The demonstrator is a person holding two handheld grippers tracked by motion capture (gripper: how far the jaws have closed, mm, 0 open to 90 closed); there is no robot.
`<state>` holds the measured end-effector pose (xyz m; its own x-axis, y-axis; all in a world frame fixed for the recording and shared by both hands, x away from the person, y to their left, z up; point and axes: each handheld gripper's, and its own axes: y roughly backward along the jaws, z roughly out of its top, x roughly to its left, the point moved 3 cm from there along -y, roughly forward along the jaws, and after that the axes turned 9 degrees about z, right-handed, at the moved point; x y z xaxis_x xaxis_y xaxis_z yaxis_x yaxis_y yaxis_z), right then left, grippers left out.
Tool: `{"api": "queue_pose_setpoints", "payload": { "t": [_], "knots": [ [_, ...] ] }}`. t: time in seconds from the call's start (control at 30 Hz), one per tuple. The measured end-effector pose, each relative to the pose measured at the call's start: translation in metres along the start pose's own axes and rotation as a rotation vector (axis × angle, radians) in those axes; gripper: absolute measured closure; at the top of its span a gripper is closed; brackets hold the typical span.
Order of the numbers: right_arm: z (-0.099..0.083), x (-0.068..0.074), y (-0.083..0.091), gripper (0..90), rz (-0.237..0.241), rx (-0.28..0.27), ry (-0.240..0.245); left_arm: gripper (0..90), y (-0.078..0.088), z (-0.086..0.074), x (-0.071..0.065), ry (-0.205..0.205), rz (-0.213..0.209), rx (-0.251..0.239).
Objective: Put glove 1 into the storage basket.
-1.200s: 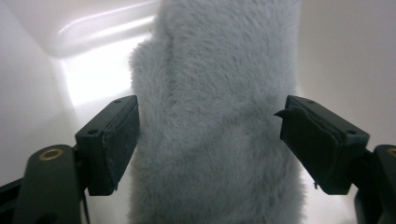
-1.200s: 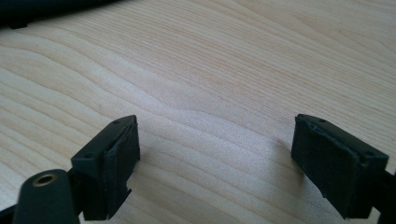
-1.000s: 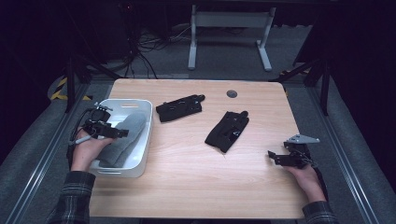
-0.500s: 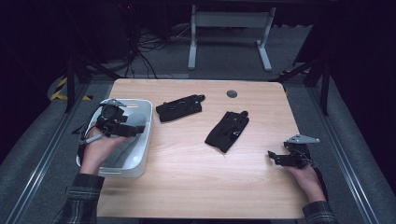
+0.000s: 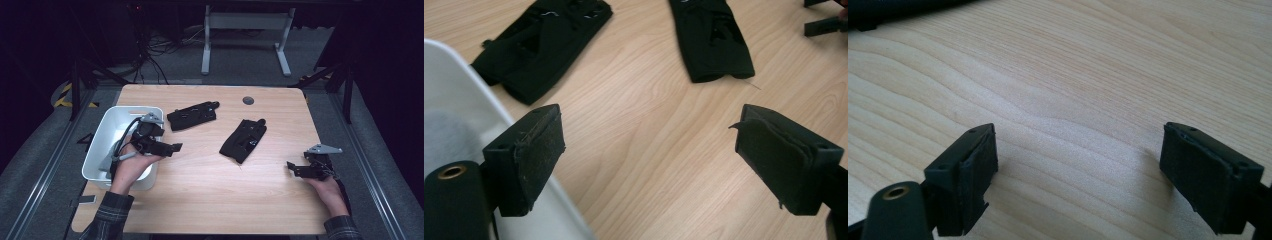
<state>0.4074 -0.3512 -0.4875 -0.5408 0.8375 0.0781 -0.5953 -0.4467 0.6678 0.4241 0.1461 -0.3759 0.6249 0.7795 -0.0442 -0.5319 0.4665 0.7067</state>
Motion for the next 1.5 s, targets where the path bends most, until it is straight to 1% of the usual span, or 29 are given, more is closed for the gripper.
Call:
{"api": "queue_pose_setpoints", "payload": {
  "t": [0.03,0.1,0.13,0.2,0.3,0.33,0.37,0.53,0.6,0.67,0.73,0.83,0.87,0.93,0.97,1.0,1.03,1.1,1.2,1.23,1.27,1.3,1.33,1.37,1.43,1.5],
  "knots": [
    [0.0,0.0,0.0,16.0,0.0,0.0,0.0,12.5,0.0,0.0,0.0,0.0,0.0,0.0],
    [0.0,0.0,0.0,16.0,0.0,0.0,0.0,12.5,-0.005,-0.001,-0.007,-0.013,-0.006,0.001],
    [0.0,0.0,0.0,16.0,0.0,0.0,0.0,12.5,-0.009,-0.002,-0.014,-0.027,-0.016,0.005],
    [0.0,0.0,0.0,16.0,0.0,0.0,0.0,12.5,-0.015,-0.004,-0.021,-0.034,-0.03,0.005],
    [0.0,0.0,0.0,15.9,0.0,0.001,0.0,12.5,-0.024,-0.006,-0.031,-0.061,-0.044,0.018],
    [0.0,0.0,0.0,15.8,0.0,0.001,0.0,12.5,-0.027,-0.007,-0.034,-0.059,-0.044,0.02],
    [0.0,0.0,0.0,15.8,0.0,0.001,0.0,12.5,-0.031,-0.009,-0.038,-0.069,-0.047,0.03],
    [0.0,0.0,0.0,15.5,-0.002,0.001,-0.001,12.6,-0.045,-0.016,-0.052,-0.099,-0.034,0.035],
    [0.0,0.0,0.0,15.3,-0.004,0.002,-0.001,12.6,-0.051,-0.019,-0.057,-0.106,-0.037,0.041],
    [0.0,0.0,0.0,15.1,-0.006,0.002,-0.002,12.6,-0.059,-0.024,-0.062,-0.121,-0.037,0.046],
    [0.0,0.0,0.0,15.0,-0.007,0.002,-0.002,12.5,-0.068,-0.03,-0.067,-0.128,-0.038,0.046],
    [0.0,0.002,0.0,14.9,-0.014,0.001,0.0,12.5,-0.078,-0.037,-0.069,-0.162,-0.019,0.062],
    [0.0,0.002,0.0,14.9,-0.014,0.001,0.0,12.5,-0.08,-0.039,-0.069,-0.164,-0.015,0.066],
    [0.0,0.002,0.0,14.7,-0.007,0.0,0.006,12.5,-0.084,-0.044,-0.068,-0.163,-0.016,0.064],
    [0.0,0.002,0.0,14.7,-0.007,0.0,0.006,12.5,-0.087,-0.047,-0.067,-0.164,-0.023,0.071],
    [0.0,0.002,0.0,14.5,-0.006,0.001,0.004,12.2,-0.09,-0.05,-0.066,-0.162,-0.021,0.08],
    [0.0,0.002,0.0,14.5,-0.006,0.003,0.005,10.7,-0.091,-0.052,-0.065,-0.156,-0.027,0.085],
    [0.0,0.002,0.0,14.5,-0.006,0.003,0.005,10.0,-0.094,-0.056,-0.064,-0.162,-0.022,0.086],
    [0.0,0.002,0.0,16.2,0.004,0.003,0.007,8.6,-0.095,-0.061,-0.061,-0.169,-0.016,0.073],
    [0.0,0.003,0.0,16.7,0.006,0.006,0.007,7.8,-0.096,-0.063,-0.06,-0.168,-0.033,0.08],
    [0.0,0.003,0.0,16.7,0.006,0.006,0.007,5.8,-0.096,-0.063,-0.06,-0.168,-0.033,0.08],
    [0.0,0.003,0.001,17.3,0.007,0.009,0.007,5.8,-0.098,-0.065,-0.06,-0.172,-0.039,0.085],
    [0.001,0.004,0.001,19.3,0.011,0.014,0.013,1.6,-0.101,-0.068,-0.061,-0.203,-0.03,0.105],
    [0.001,0.004,0.001,19.3,0.011,0.014,0.013,0.2,-0.101,-0.068,-0.061,-0.203,-0.03,0.105],
    [0.002,0.006,0.002,21.3,0.021,0.018,0.018,0.0,-0.101,-0.071,-0.061,-0.231,-0.014,0.102],
    [0.003,0.007,0.002,22.4,0.028,0.014,0.018,0.0,-0.101,-0.072,-0.06,-0.235,-0.018,0.093]
  ]
}}
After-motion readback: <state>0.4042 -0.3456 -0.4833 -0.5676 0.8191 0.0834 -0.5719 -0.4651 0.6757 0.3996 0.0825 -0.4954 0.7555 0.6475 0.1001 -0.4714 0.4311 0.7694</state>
